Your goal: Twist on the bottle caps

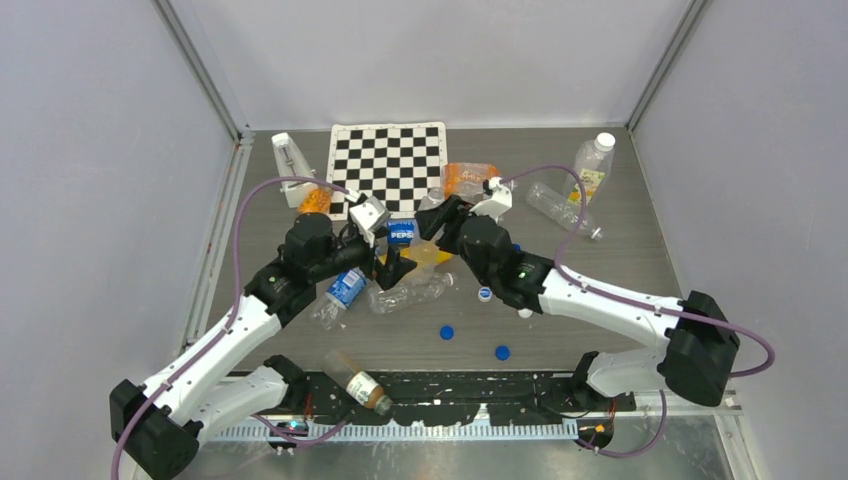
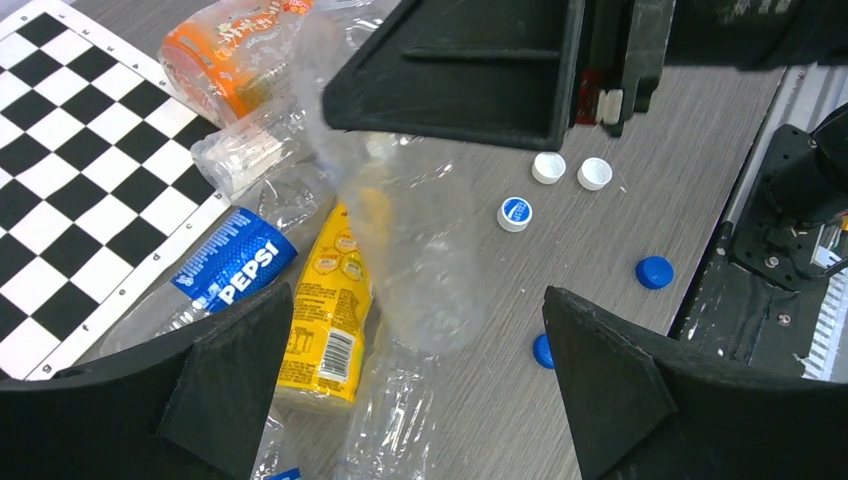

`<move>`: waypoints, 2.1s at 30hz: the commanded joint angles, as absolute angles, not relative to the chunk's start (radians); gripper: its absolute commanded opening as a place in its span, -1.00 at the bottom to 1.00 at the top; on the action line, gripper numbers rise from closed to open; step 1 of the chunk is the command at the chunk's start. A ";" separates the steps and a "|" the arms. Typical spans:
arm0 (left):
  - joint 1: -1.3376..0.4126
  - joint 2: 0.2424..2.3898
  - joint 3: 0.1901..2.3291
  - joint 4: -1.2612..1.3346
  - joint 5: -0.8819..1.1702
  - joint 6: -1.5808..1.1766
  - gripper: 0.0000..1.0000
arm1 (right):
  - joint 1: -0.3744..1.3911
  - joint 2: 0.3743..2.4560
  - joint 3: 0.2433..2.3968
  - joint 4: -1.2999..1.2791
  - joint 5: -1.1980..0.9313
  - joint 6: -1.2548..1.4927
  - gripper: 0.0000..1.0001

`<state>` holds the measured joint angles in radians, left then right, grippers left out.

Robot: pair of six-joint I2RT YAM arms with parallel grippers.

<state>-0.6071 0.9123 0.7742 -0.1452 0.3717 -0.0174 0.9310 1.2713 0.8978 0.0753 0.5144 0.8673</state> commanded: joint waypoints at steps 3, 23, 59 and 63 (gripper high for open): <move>-0.604 0.904 0.762 -0.049 0.387 -0.059 0.99 | 1.010 1.329 0.888 0.414 0.673 1.008 -0.42; -0.604 0.899 0.753 -0.051 0.319 -0.069 0.99 | 1.107 1.255 0.824 0.426 0.686 1.122 -0.45; -0.604 0.902 0.752 -0.052 0.353 -0.066 -0.56 | 1.121 1.287 0.852 0.457 0.590 1.125 -0.38; -0.604 0.898 0.749 -0.052 0.353 -0.060 -0.80 | 1.121 1.271 0.845 0.449 0.596 1.103 -0.06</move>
